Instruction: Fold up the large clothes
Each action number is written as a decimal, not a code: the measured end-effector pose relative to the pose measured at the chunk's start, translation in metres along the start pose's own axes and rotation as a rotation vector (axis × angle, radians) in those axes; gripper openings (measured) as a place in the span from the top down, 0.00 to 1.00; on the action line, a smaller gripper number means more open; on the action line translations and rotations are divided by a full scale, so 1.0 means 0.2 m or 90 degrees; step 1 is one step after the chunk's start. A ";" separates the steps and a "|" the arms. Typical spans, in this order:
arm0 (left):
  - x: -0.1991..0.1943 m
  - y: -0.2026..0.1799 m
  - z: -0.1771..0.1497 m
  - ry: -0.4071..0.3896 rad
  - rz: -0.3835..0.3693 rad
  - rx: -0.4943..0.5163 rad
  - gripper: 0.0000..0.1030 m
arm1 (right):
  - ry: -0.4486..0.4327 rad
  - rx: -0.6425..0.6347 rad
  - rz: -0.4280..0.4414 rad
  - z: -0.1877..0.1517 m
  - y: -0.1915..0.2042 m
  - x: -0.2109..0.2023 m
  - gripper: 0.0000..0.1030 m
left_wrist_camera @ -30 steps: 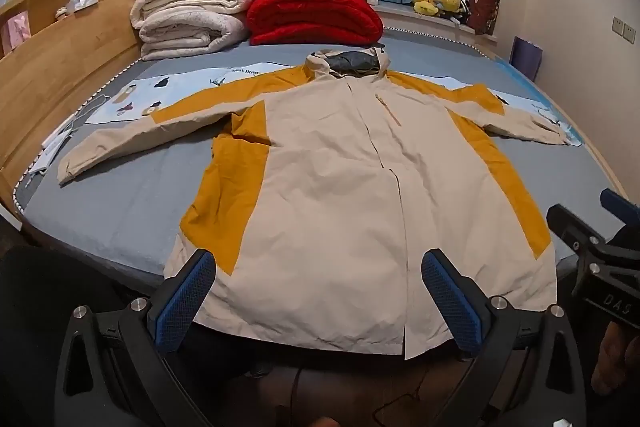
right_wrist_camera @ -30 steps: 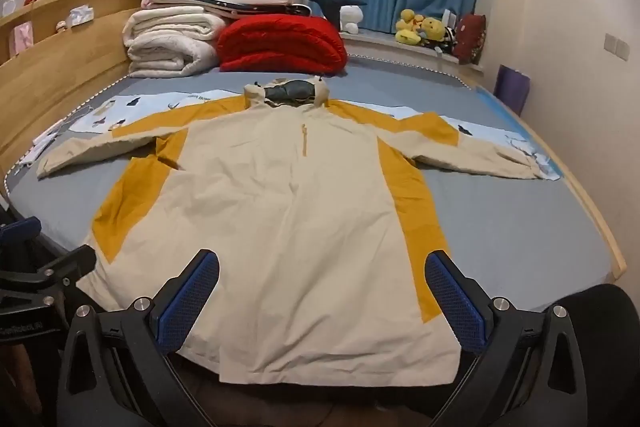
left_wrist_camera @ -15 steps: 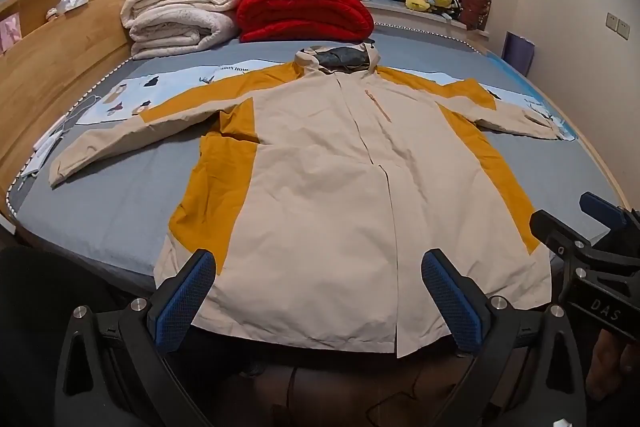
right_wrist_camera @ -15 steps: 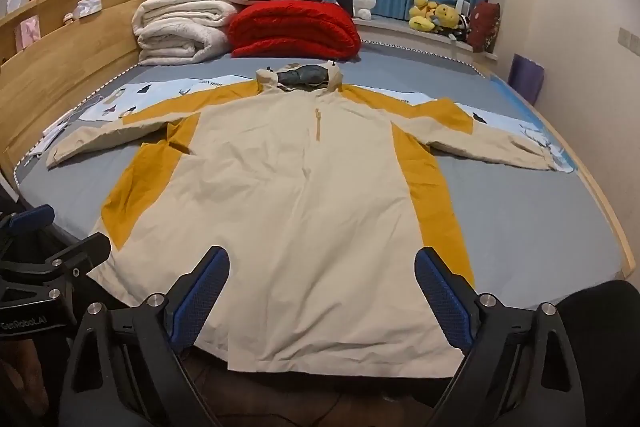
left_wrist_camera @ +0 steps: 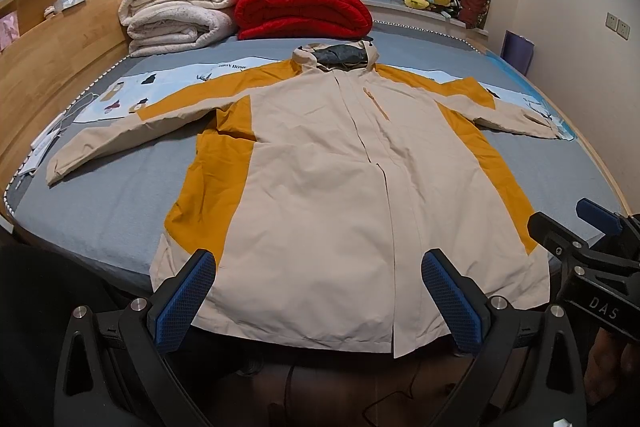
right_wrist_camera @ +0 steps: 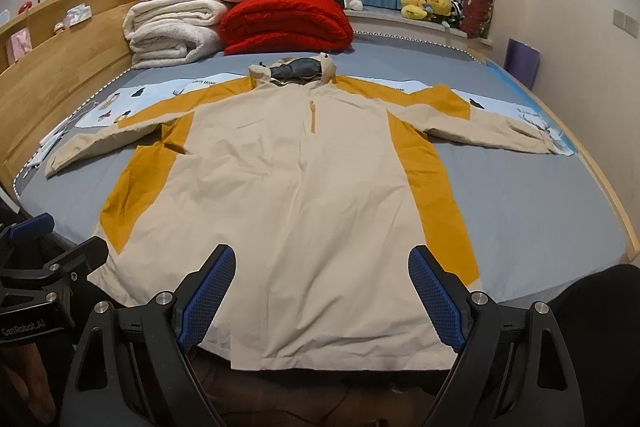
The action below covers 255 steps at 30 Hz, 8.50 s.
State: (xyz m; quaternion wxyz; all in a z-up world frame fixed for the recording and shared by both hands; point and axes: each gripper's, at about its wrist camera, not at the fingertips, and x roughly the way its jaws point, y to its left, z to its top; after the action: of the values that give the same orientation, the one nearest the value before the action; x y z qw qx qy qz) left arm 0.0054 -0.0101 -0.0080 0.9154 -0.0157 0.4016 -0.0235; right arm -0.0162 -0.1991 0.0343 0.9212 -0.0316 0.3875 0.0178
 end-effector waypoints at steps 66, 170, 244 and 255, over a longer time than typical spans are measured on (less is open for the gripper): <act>-0.04 -0.08 0.01 -0.013 -0.040 0.036 0.67 | 0.006 0.001 0.017 0.02 -0.01 -0.01 0.15; 1.56 0.56 1.21 0.182 -0.140 -0.294 0.64 | 0.066 0.068 0.145 1.16 -0.12 1.41 0.69; 1.85 0.59 1.12 0.324 -0.012 -0.193 0.81 | 0.108 0.453 0.041 1.13 -1.03 1.92 0.73; 1.86 0.63 1.03 0.368 0.089 -0.121 0.80 | 0.137 0.508 0.004 1.07 -1.18 1.97 0.64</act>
State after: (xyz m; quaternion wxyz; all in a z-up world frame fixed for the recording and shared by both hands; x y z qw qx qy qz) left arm 0.4116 0.0977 -0.1483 0.7569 -0.0662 0.6460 0.0739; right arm 0.4257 -0.4157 -0.0870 0.8154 0.3272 0.4582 -0.1342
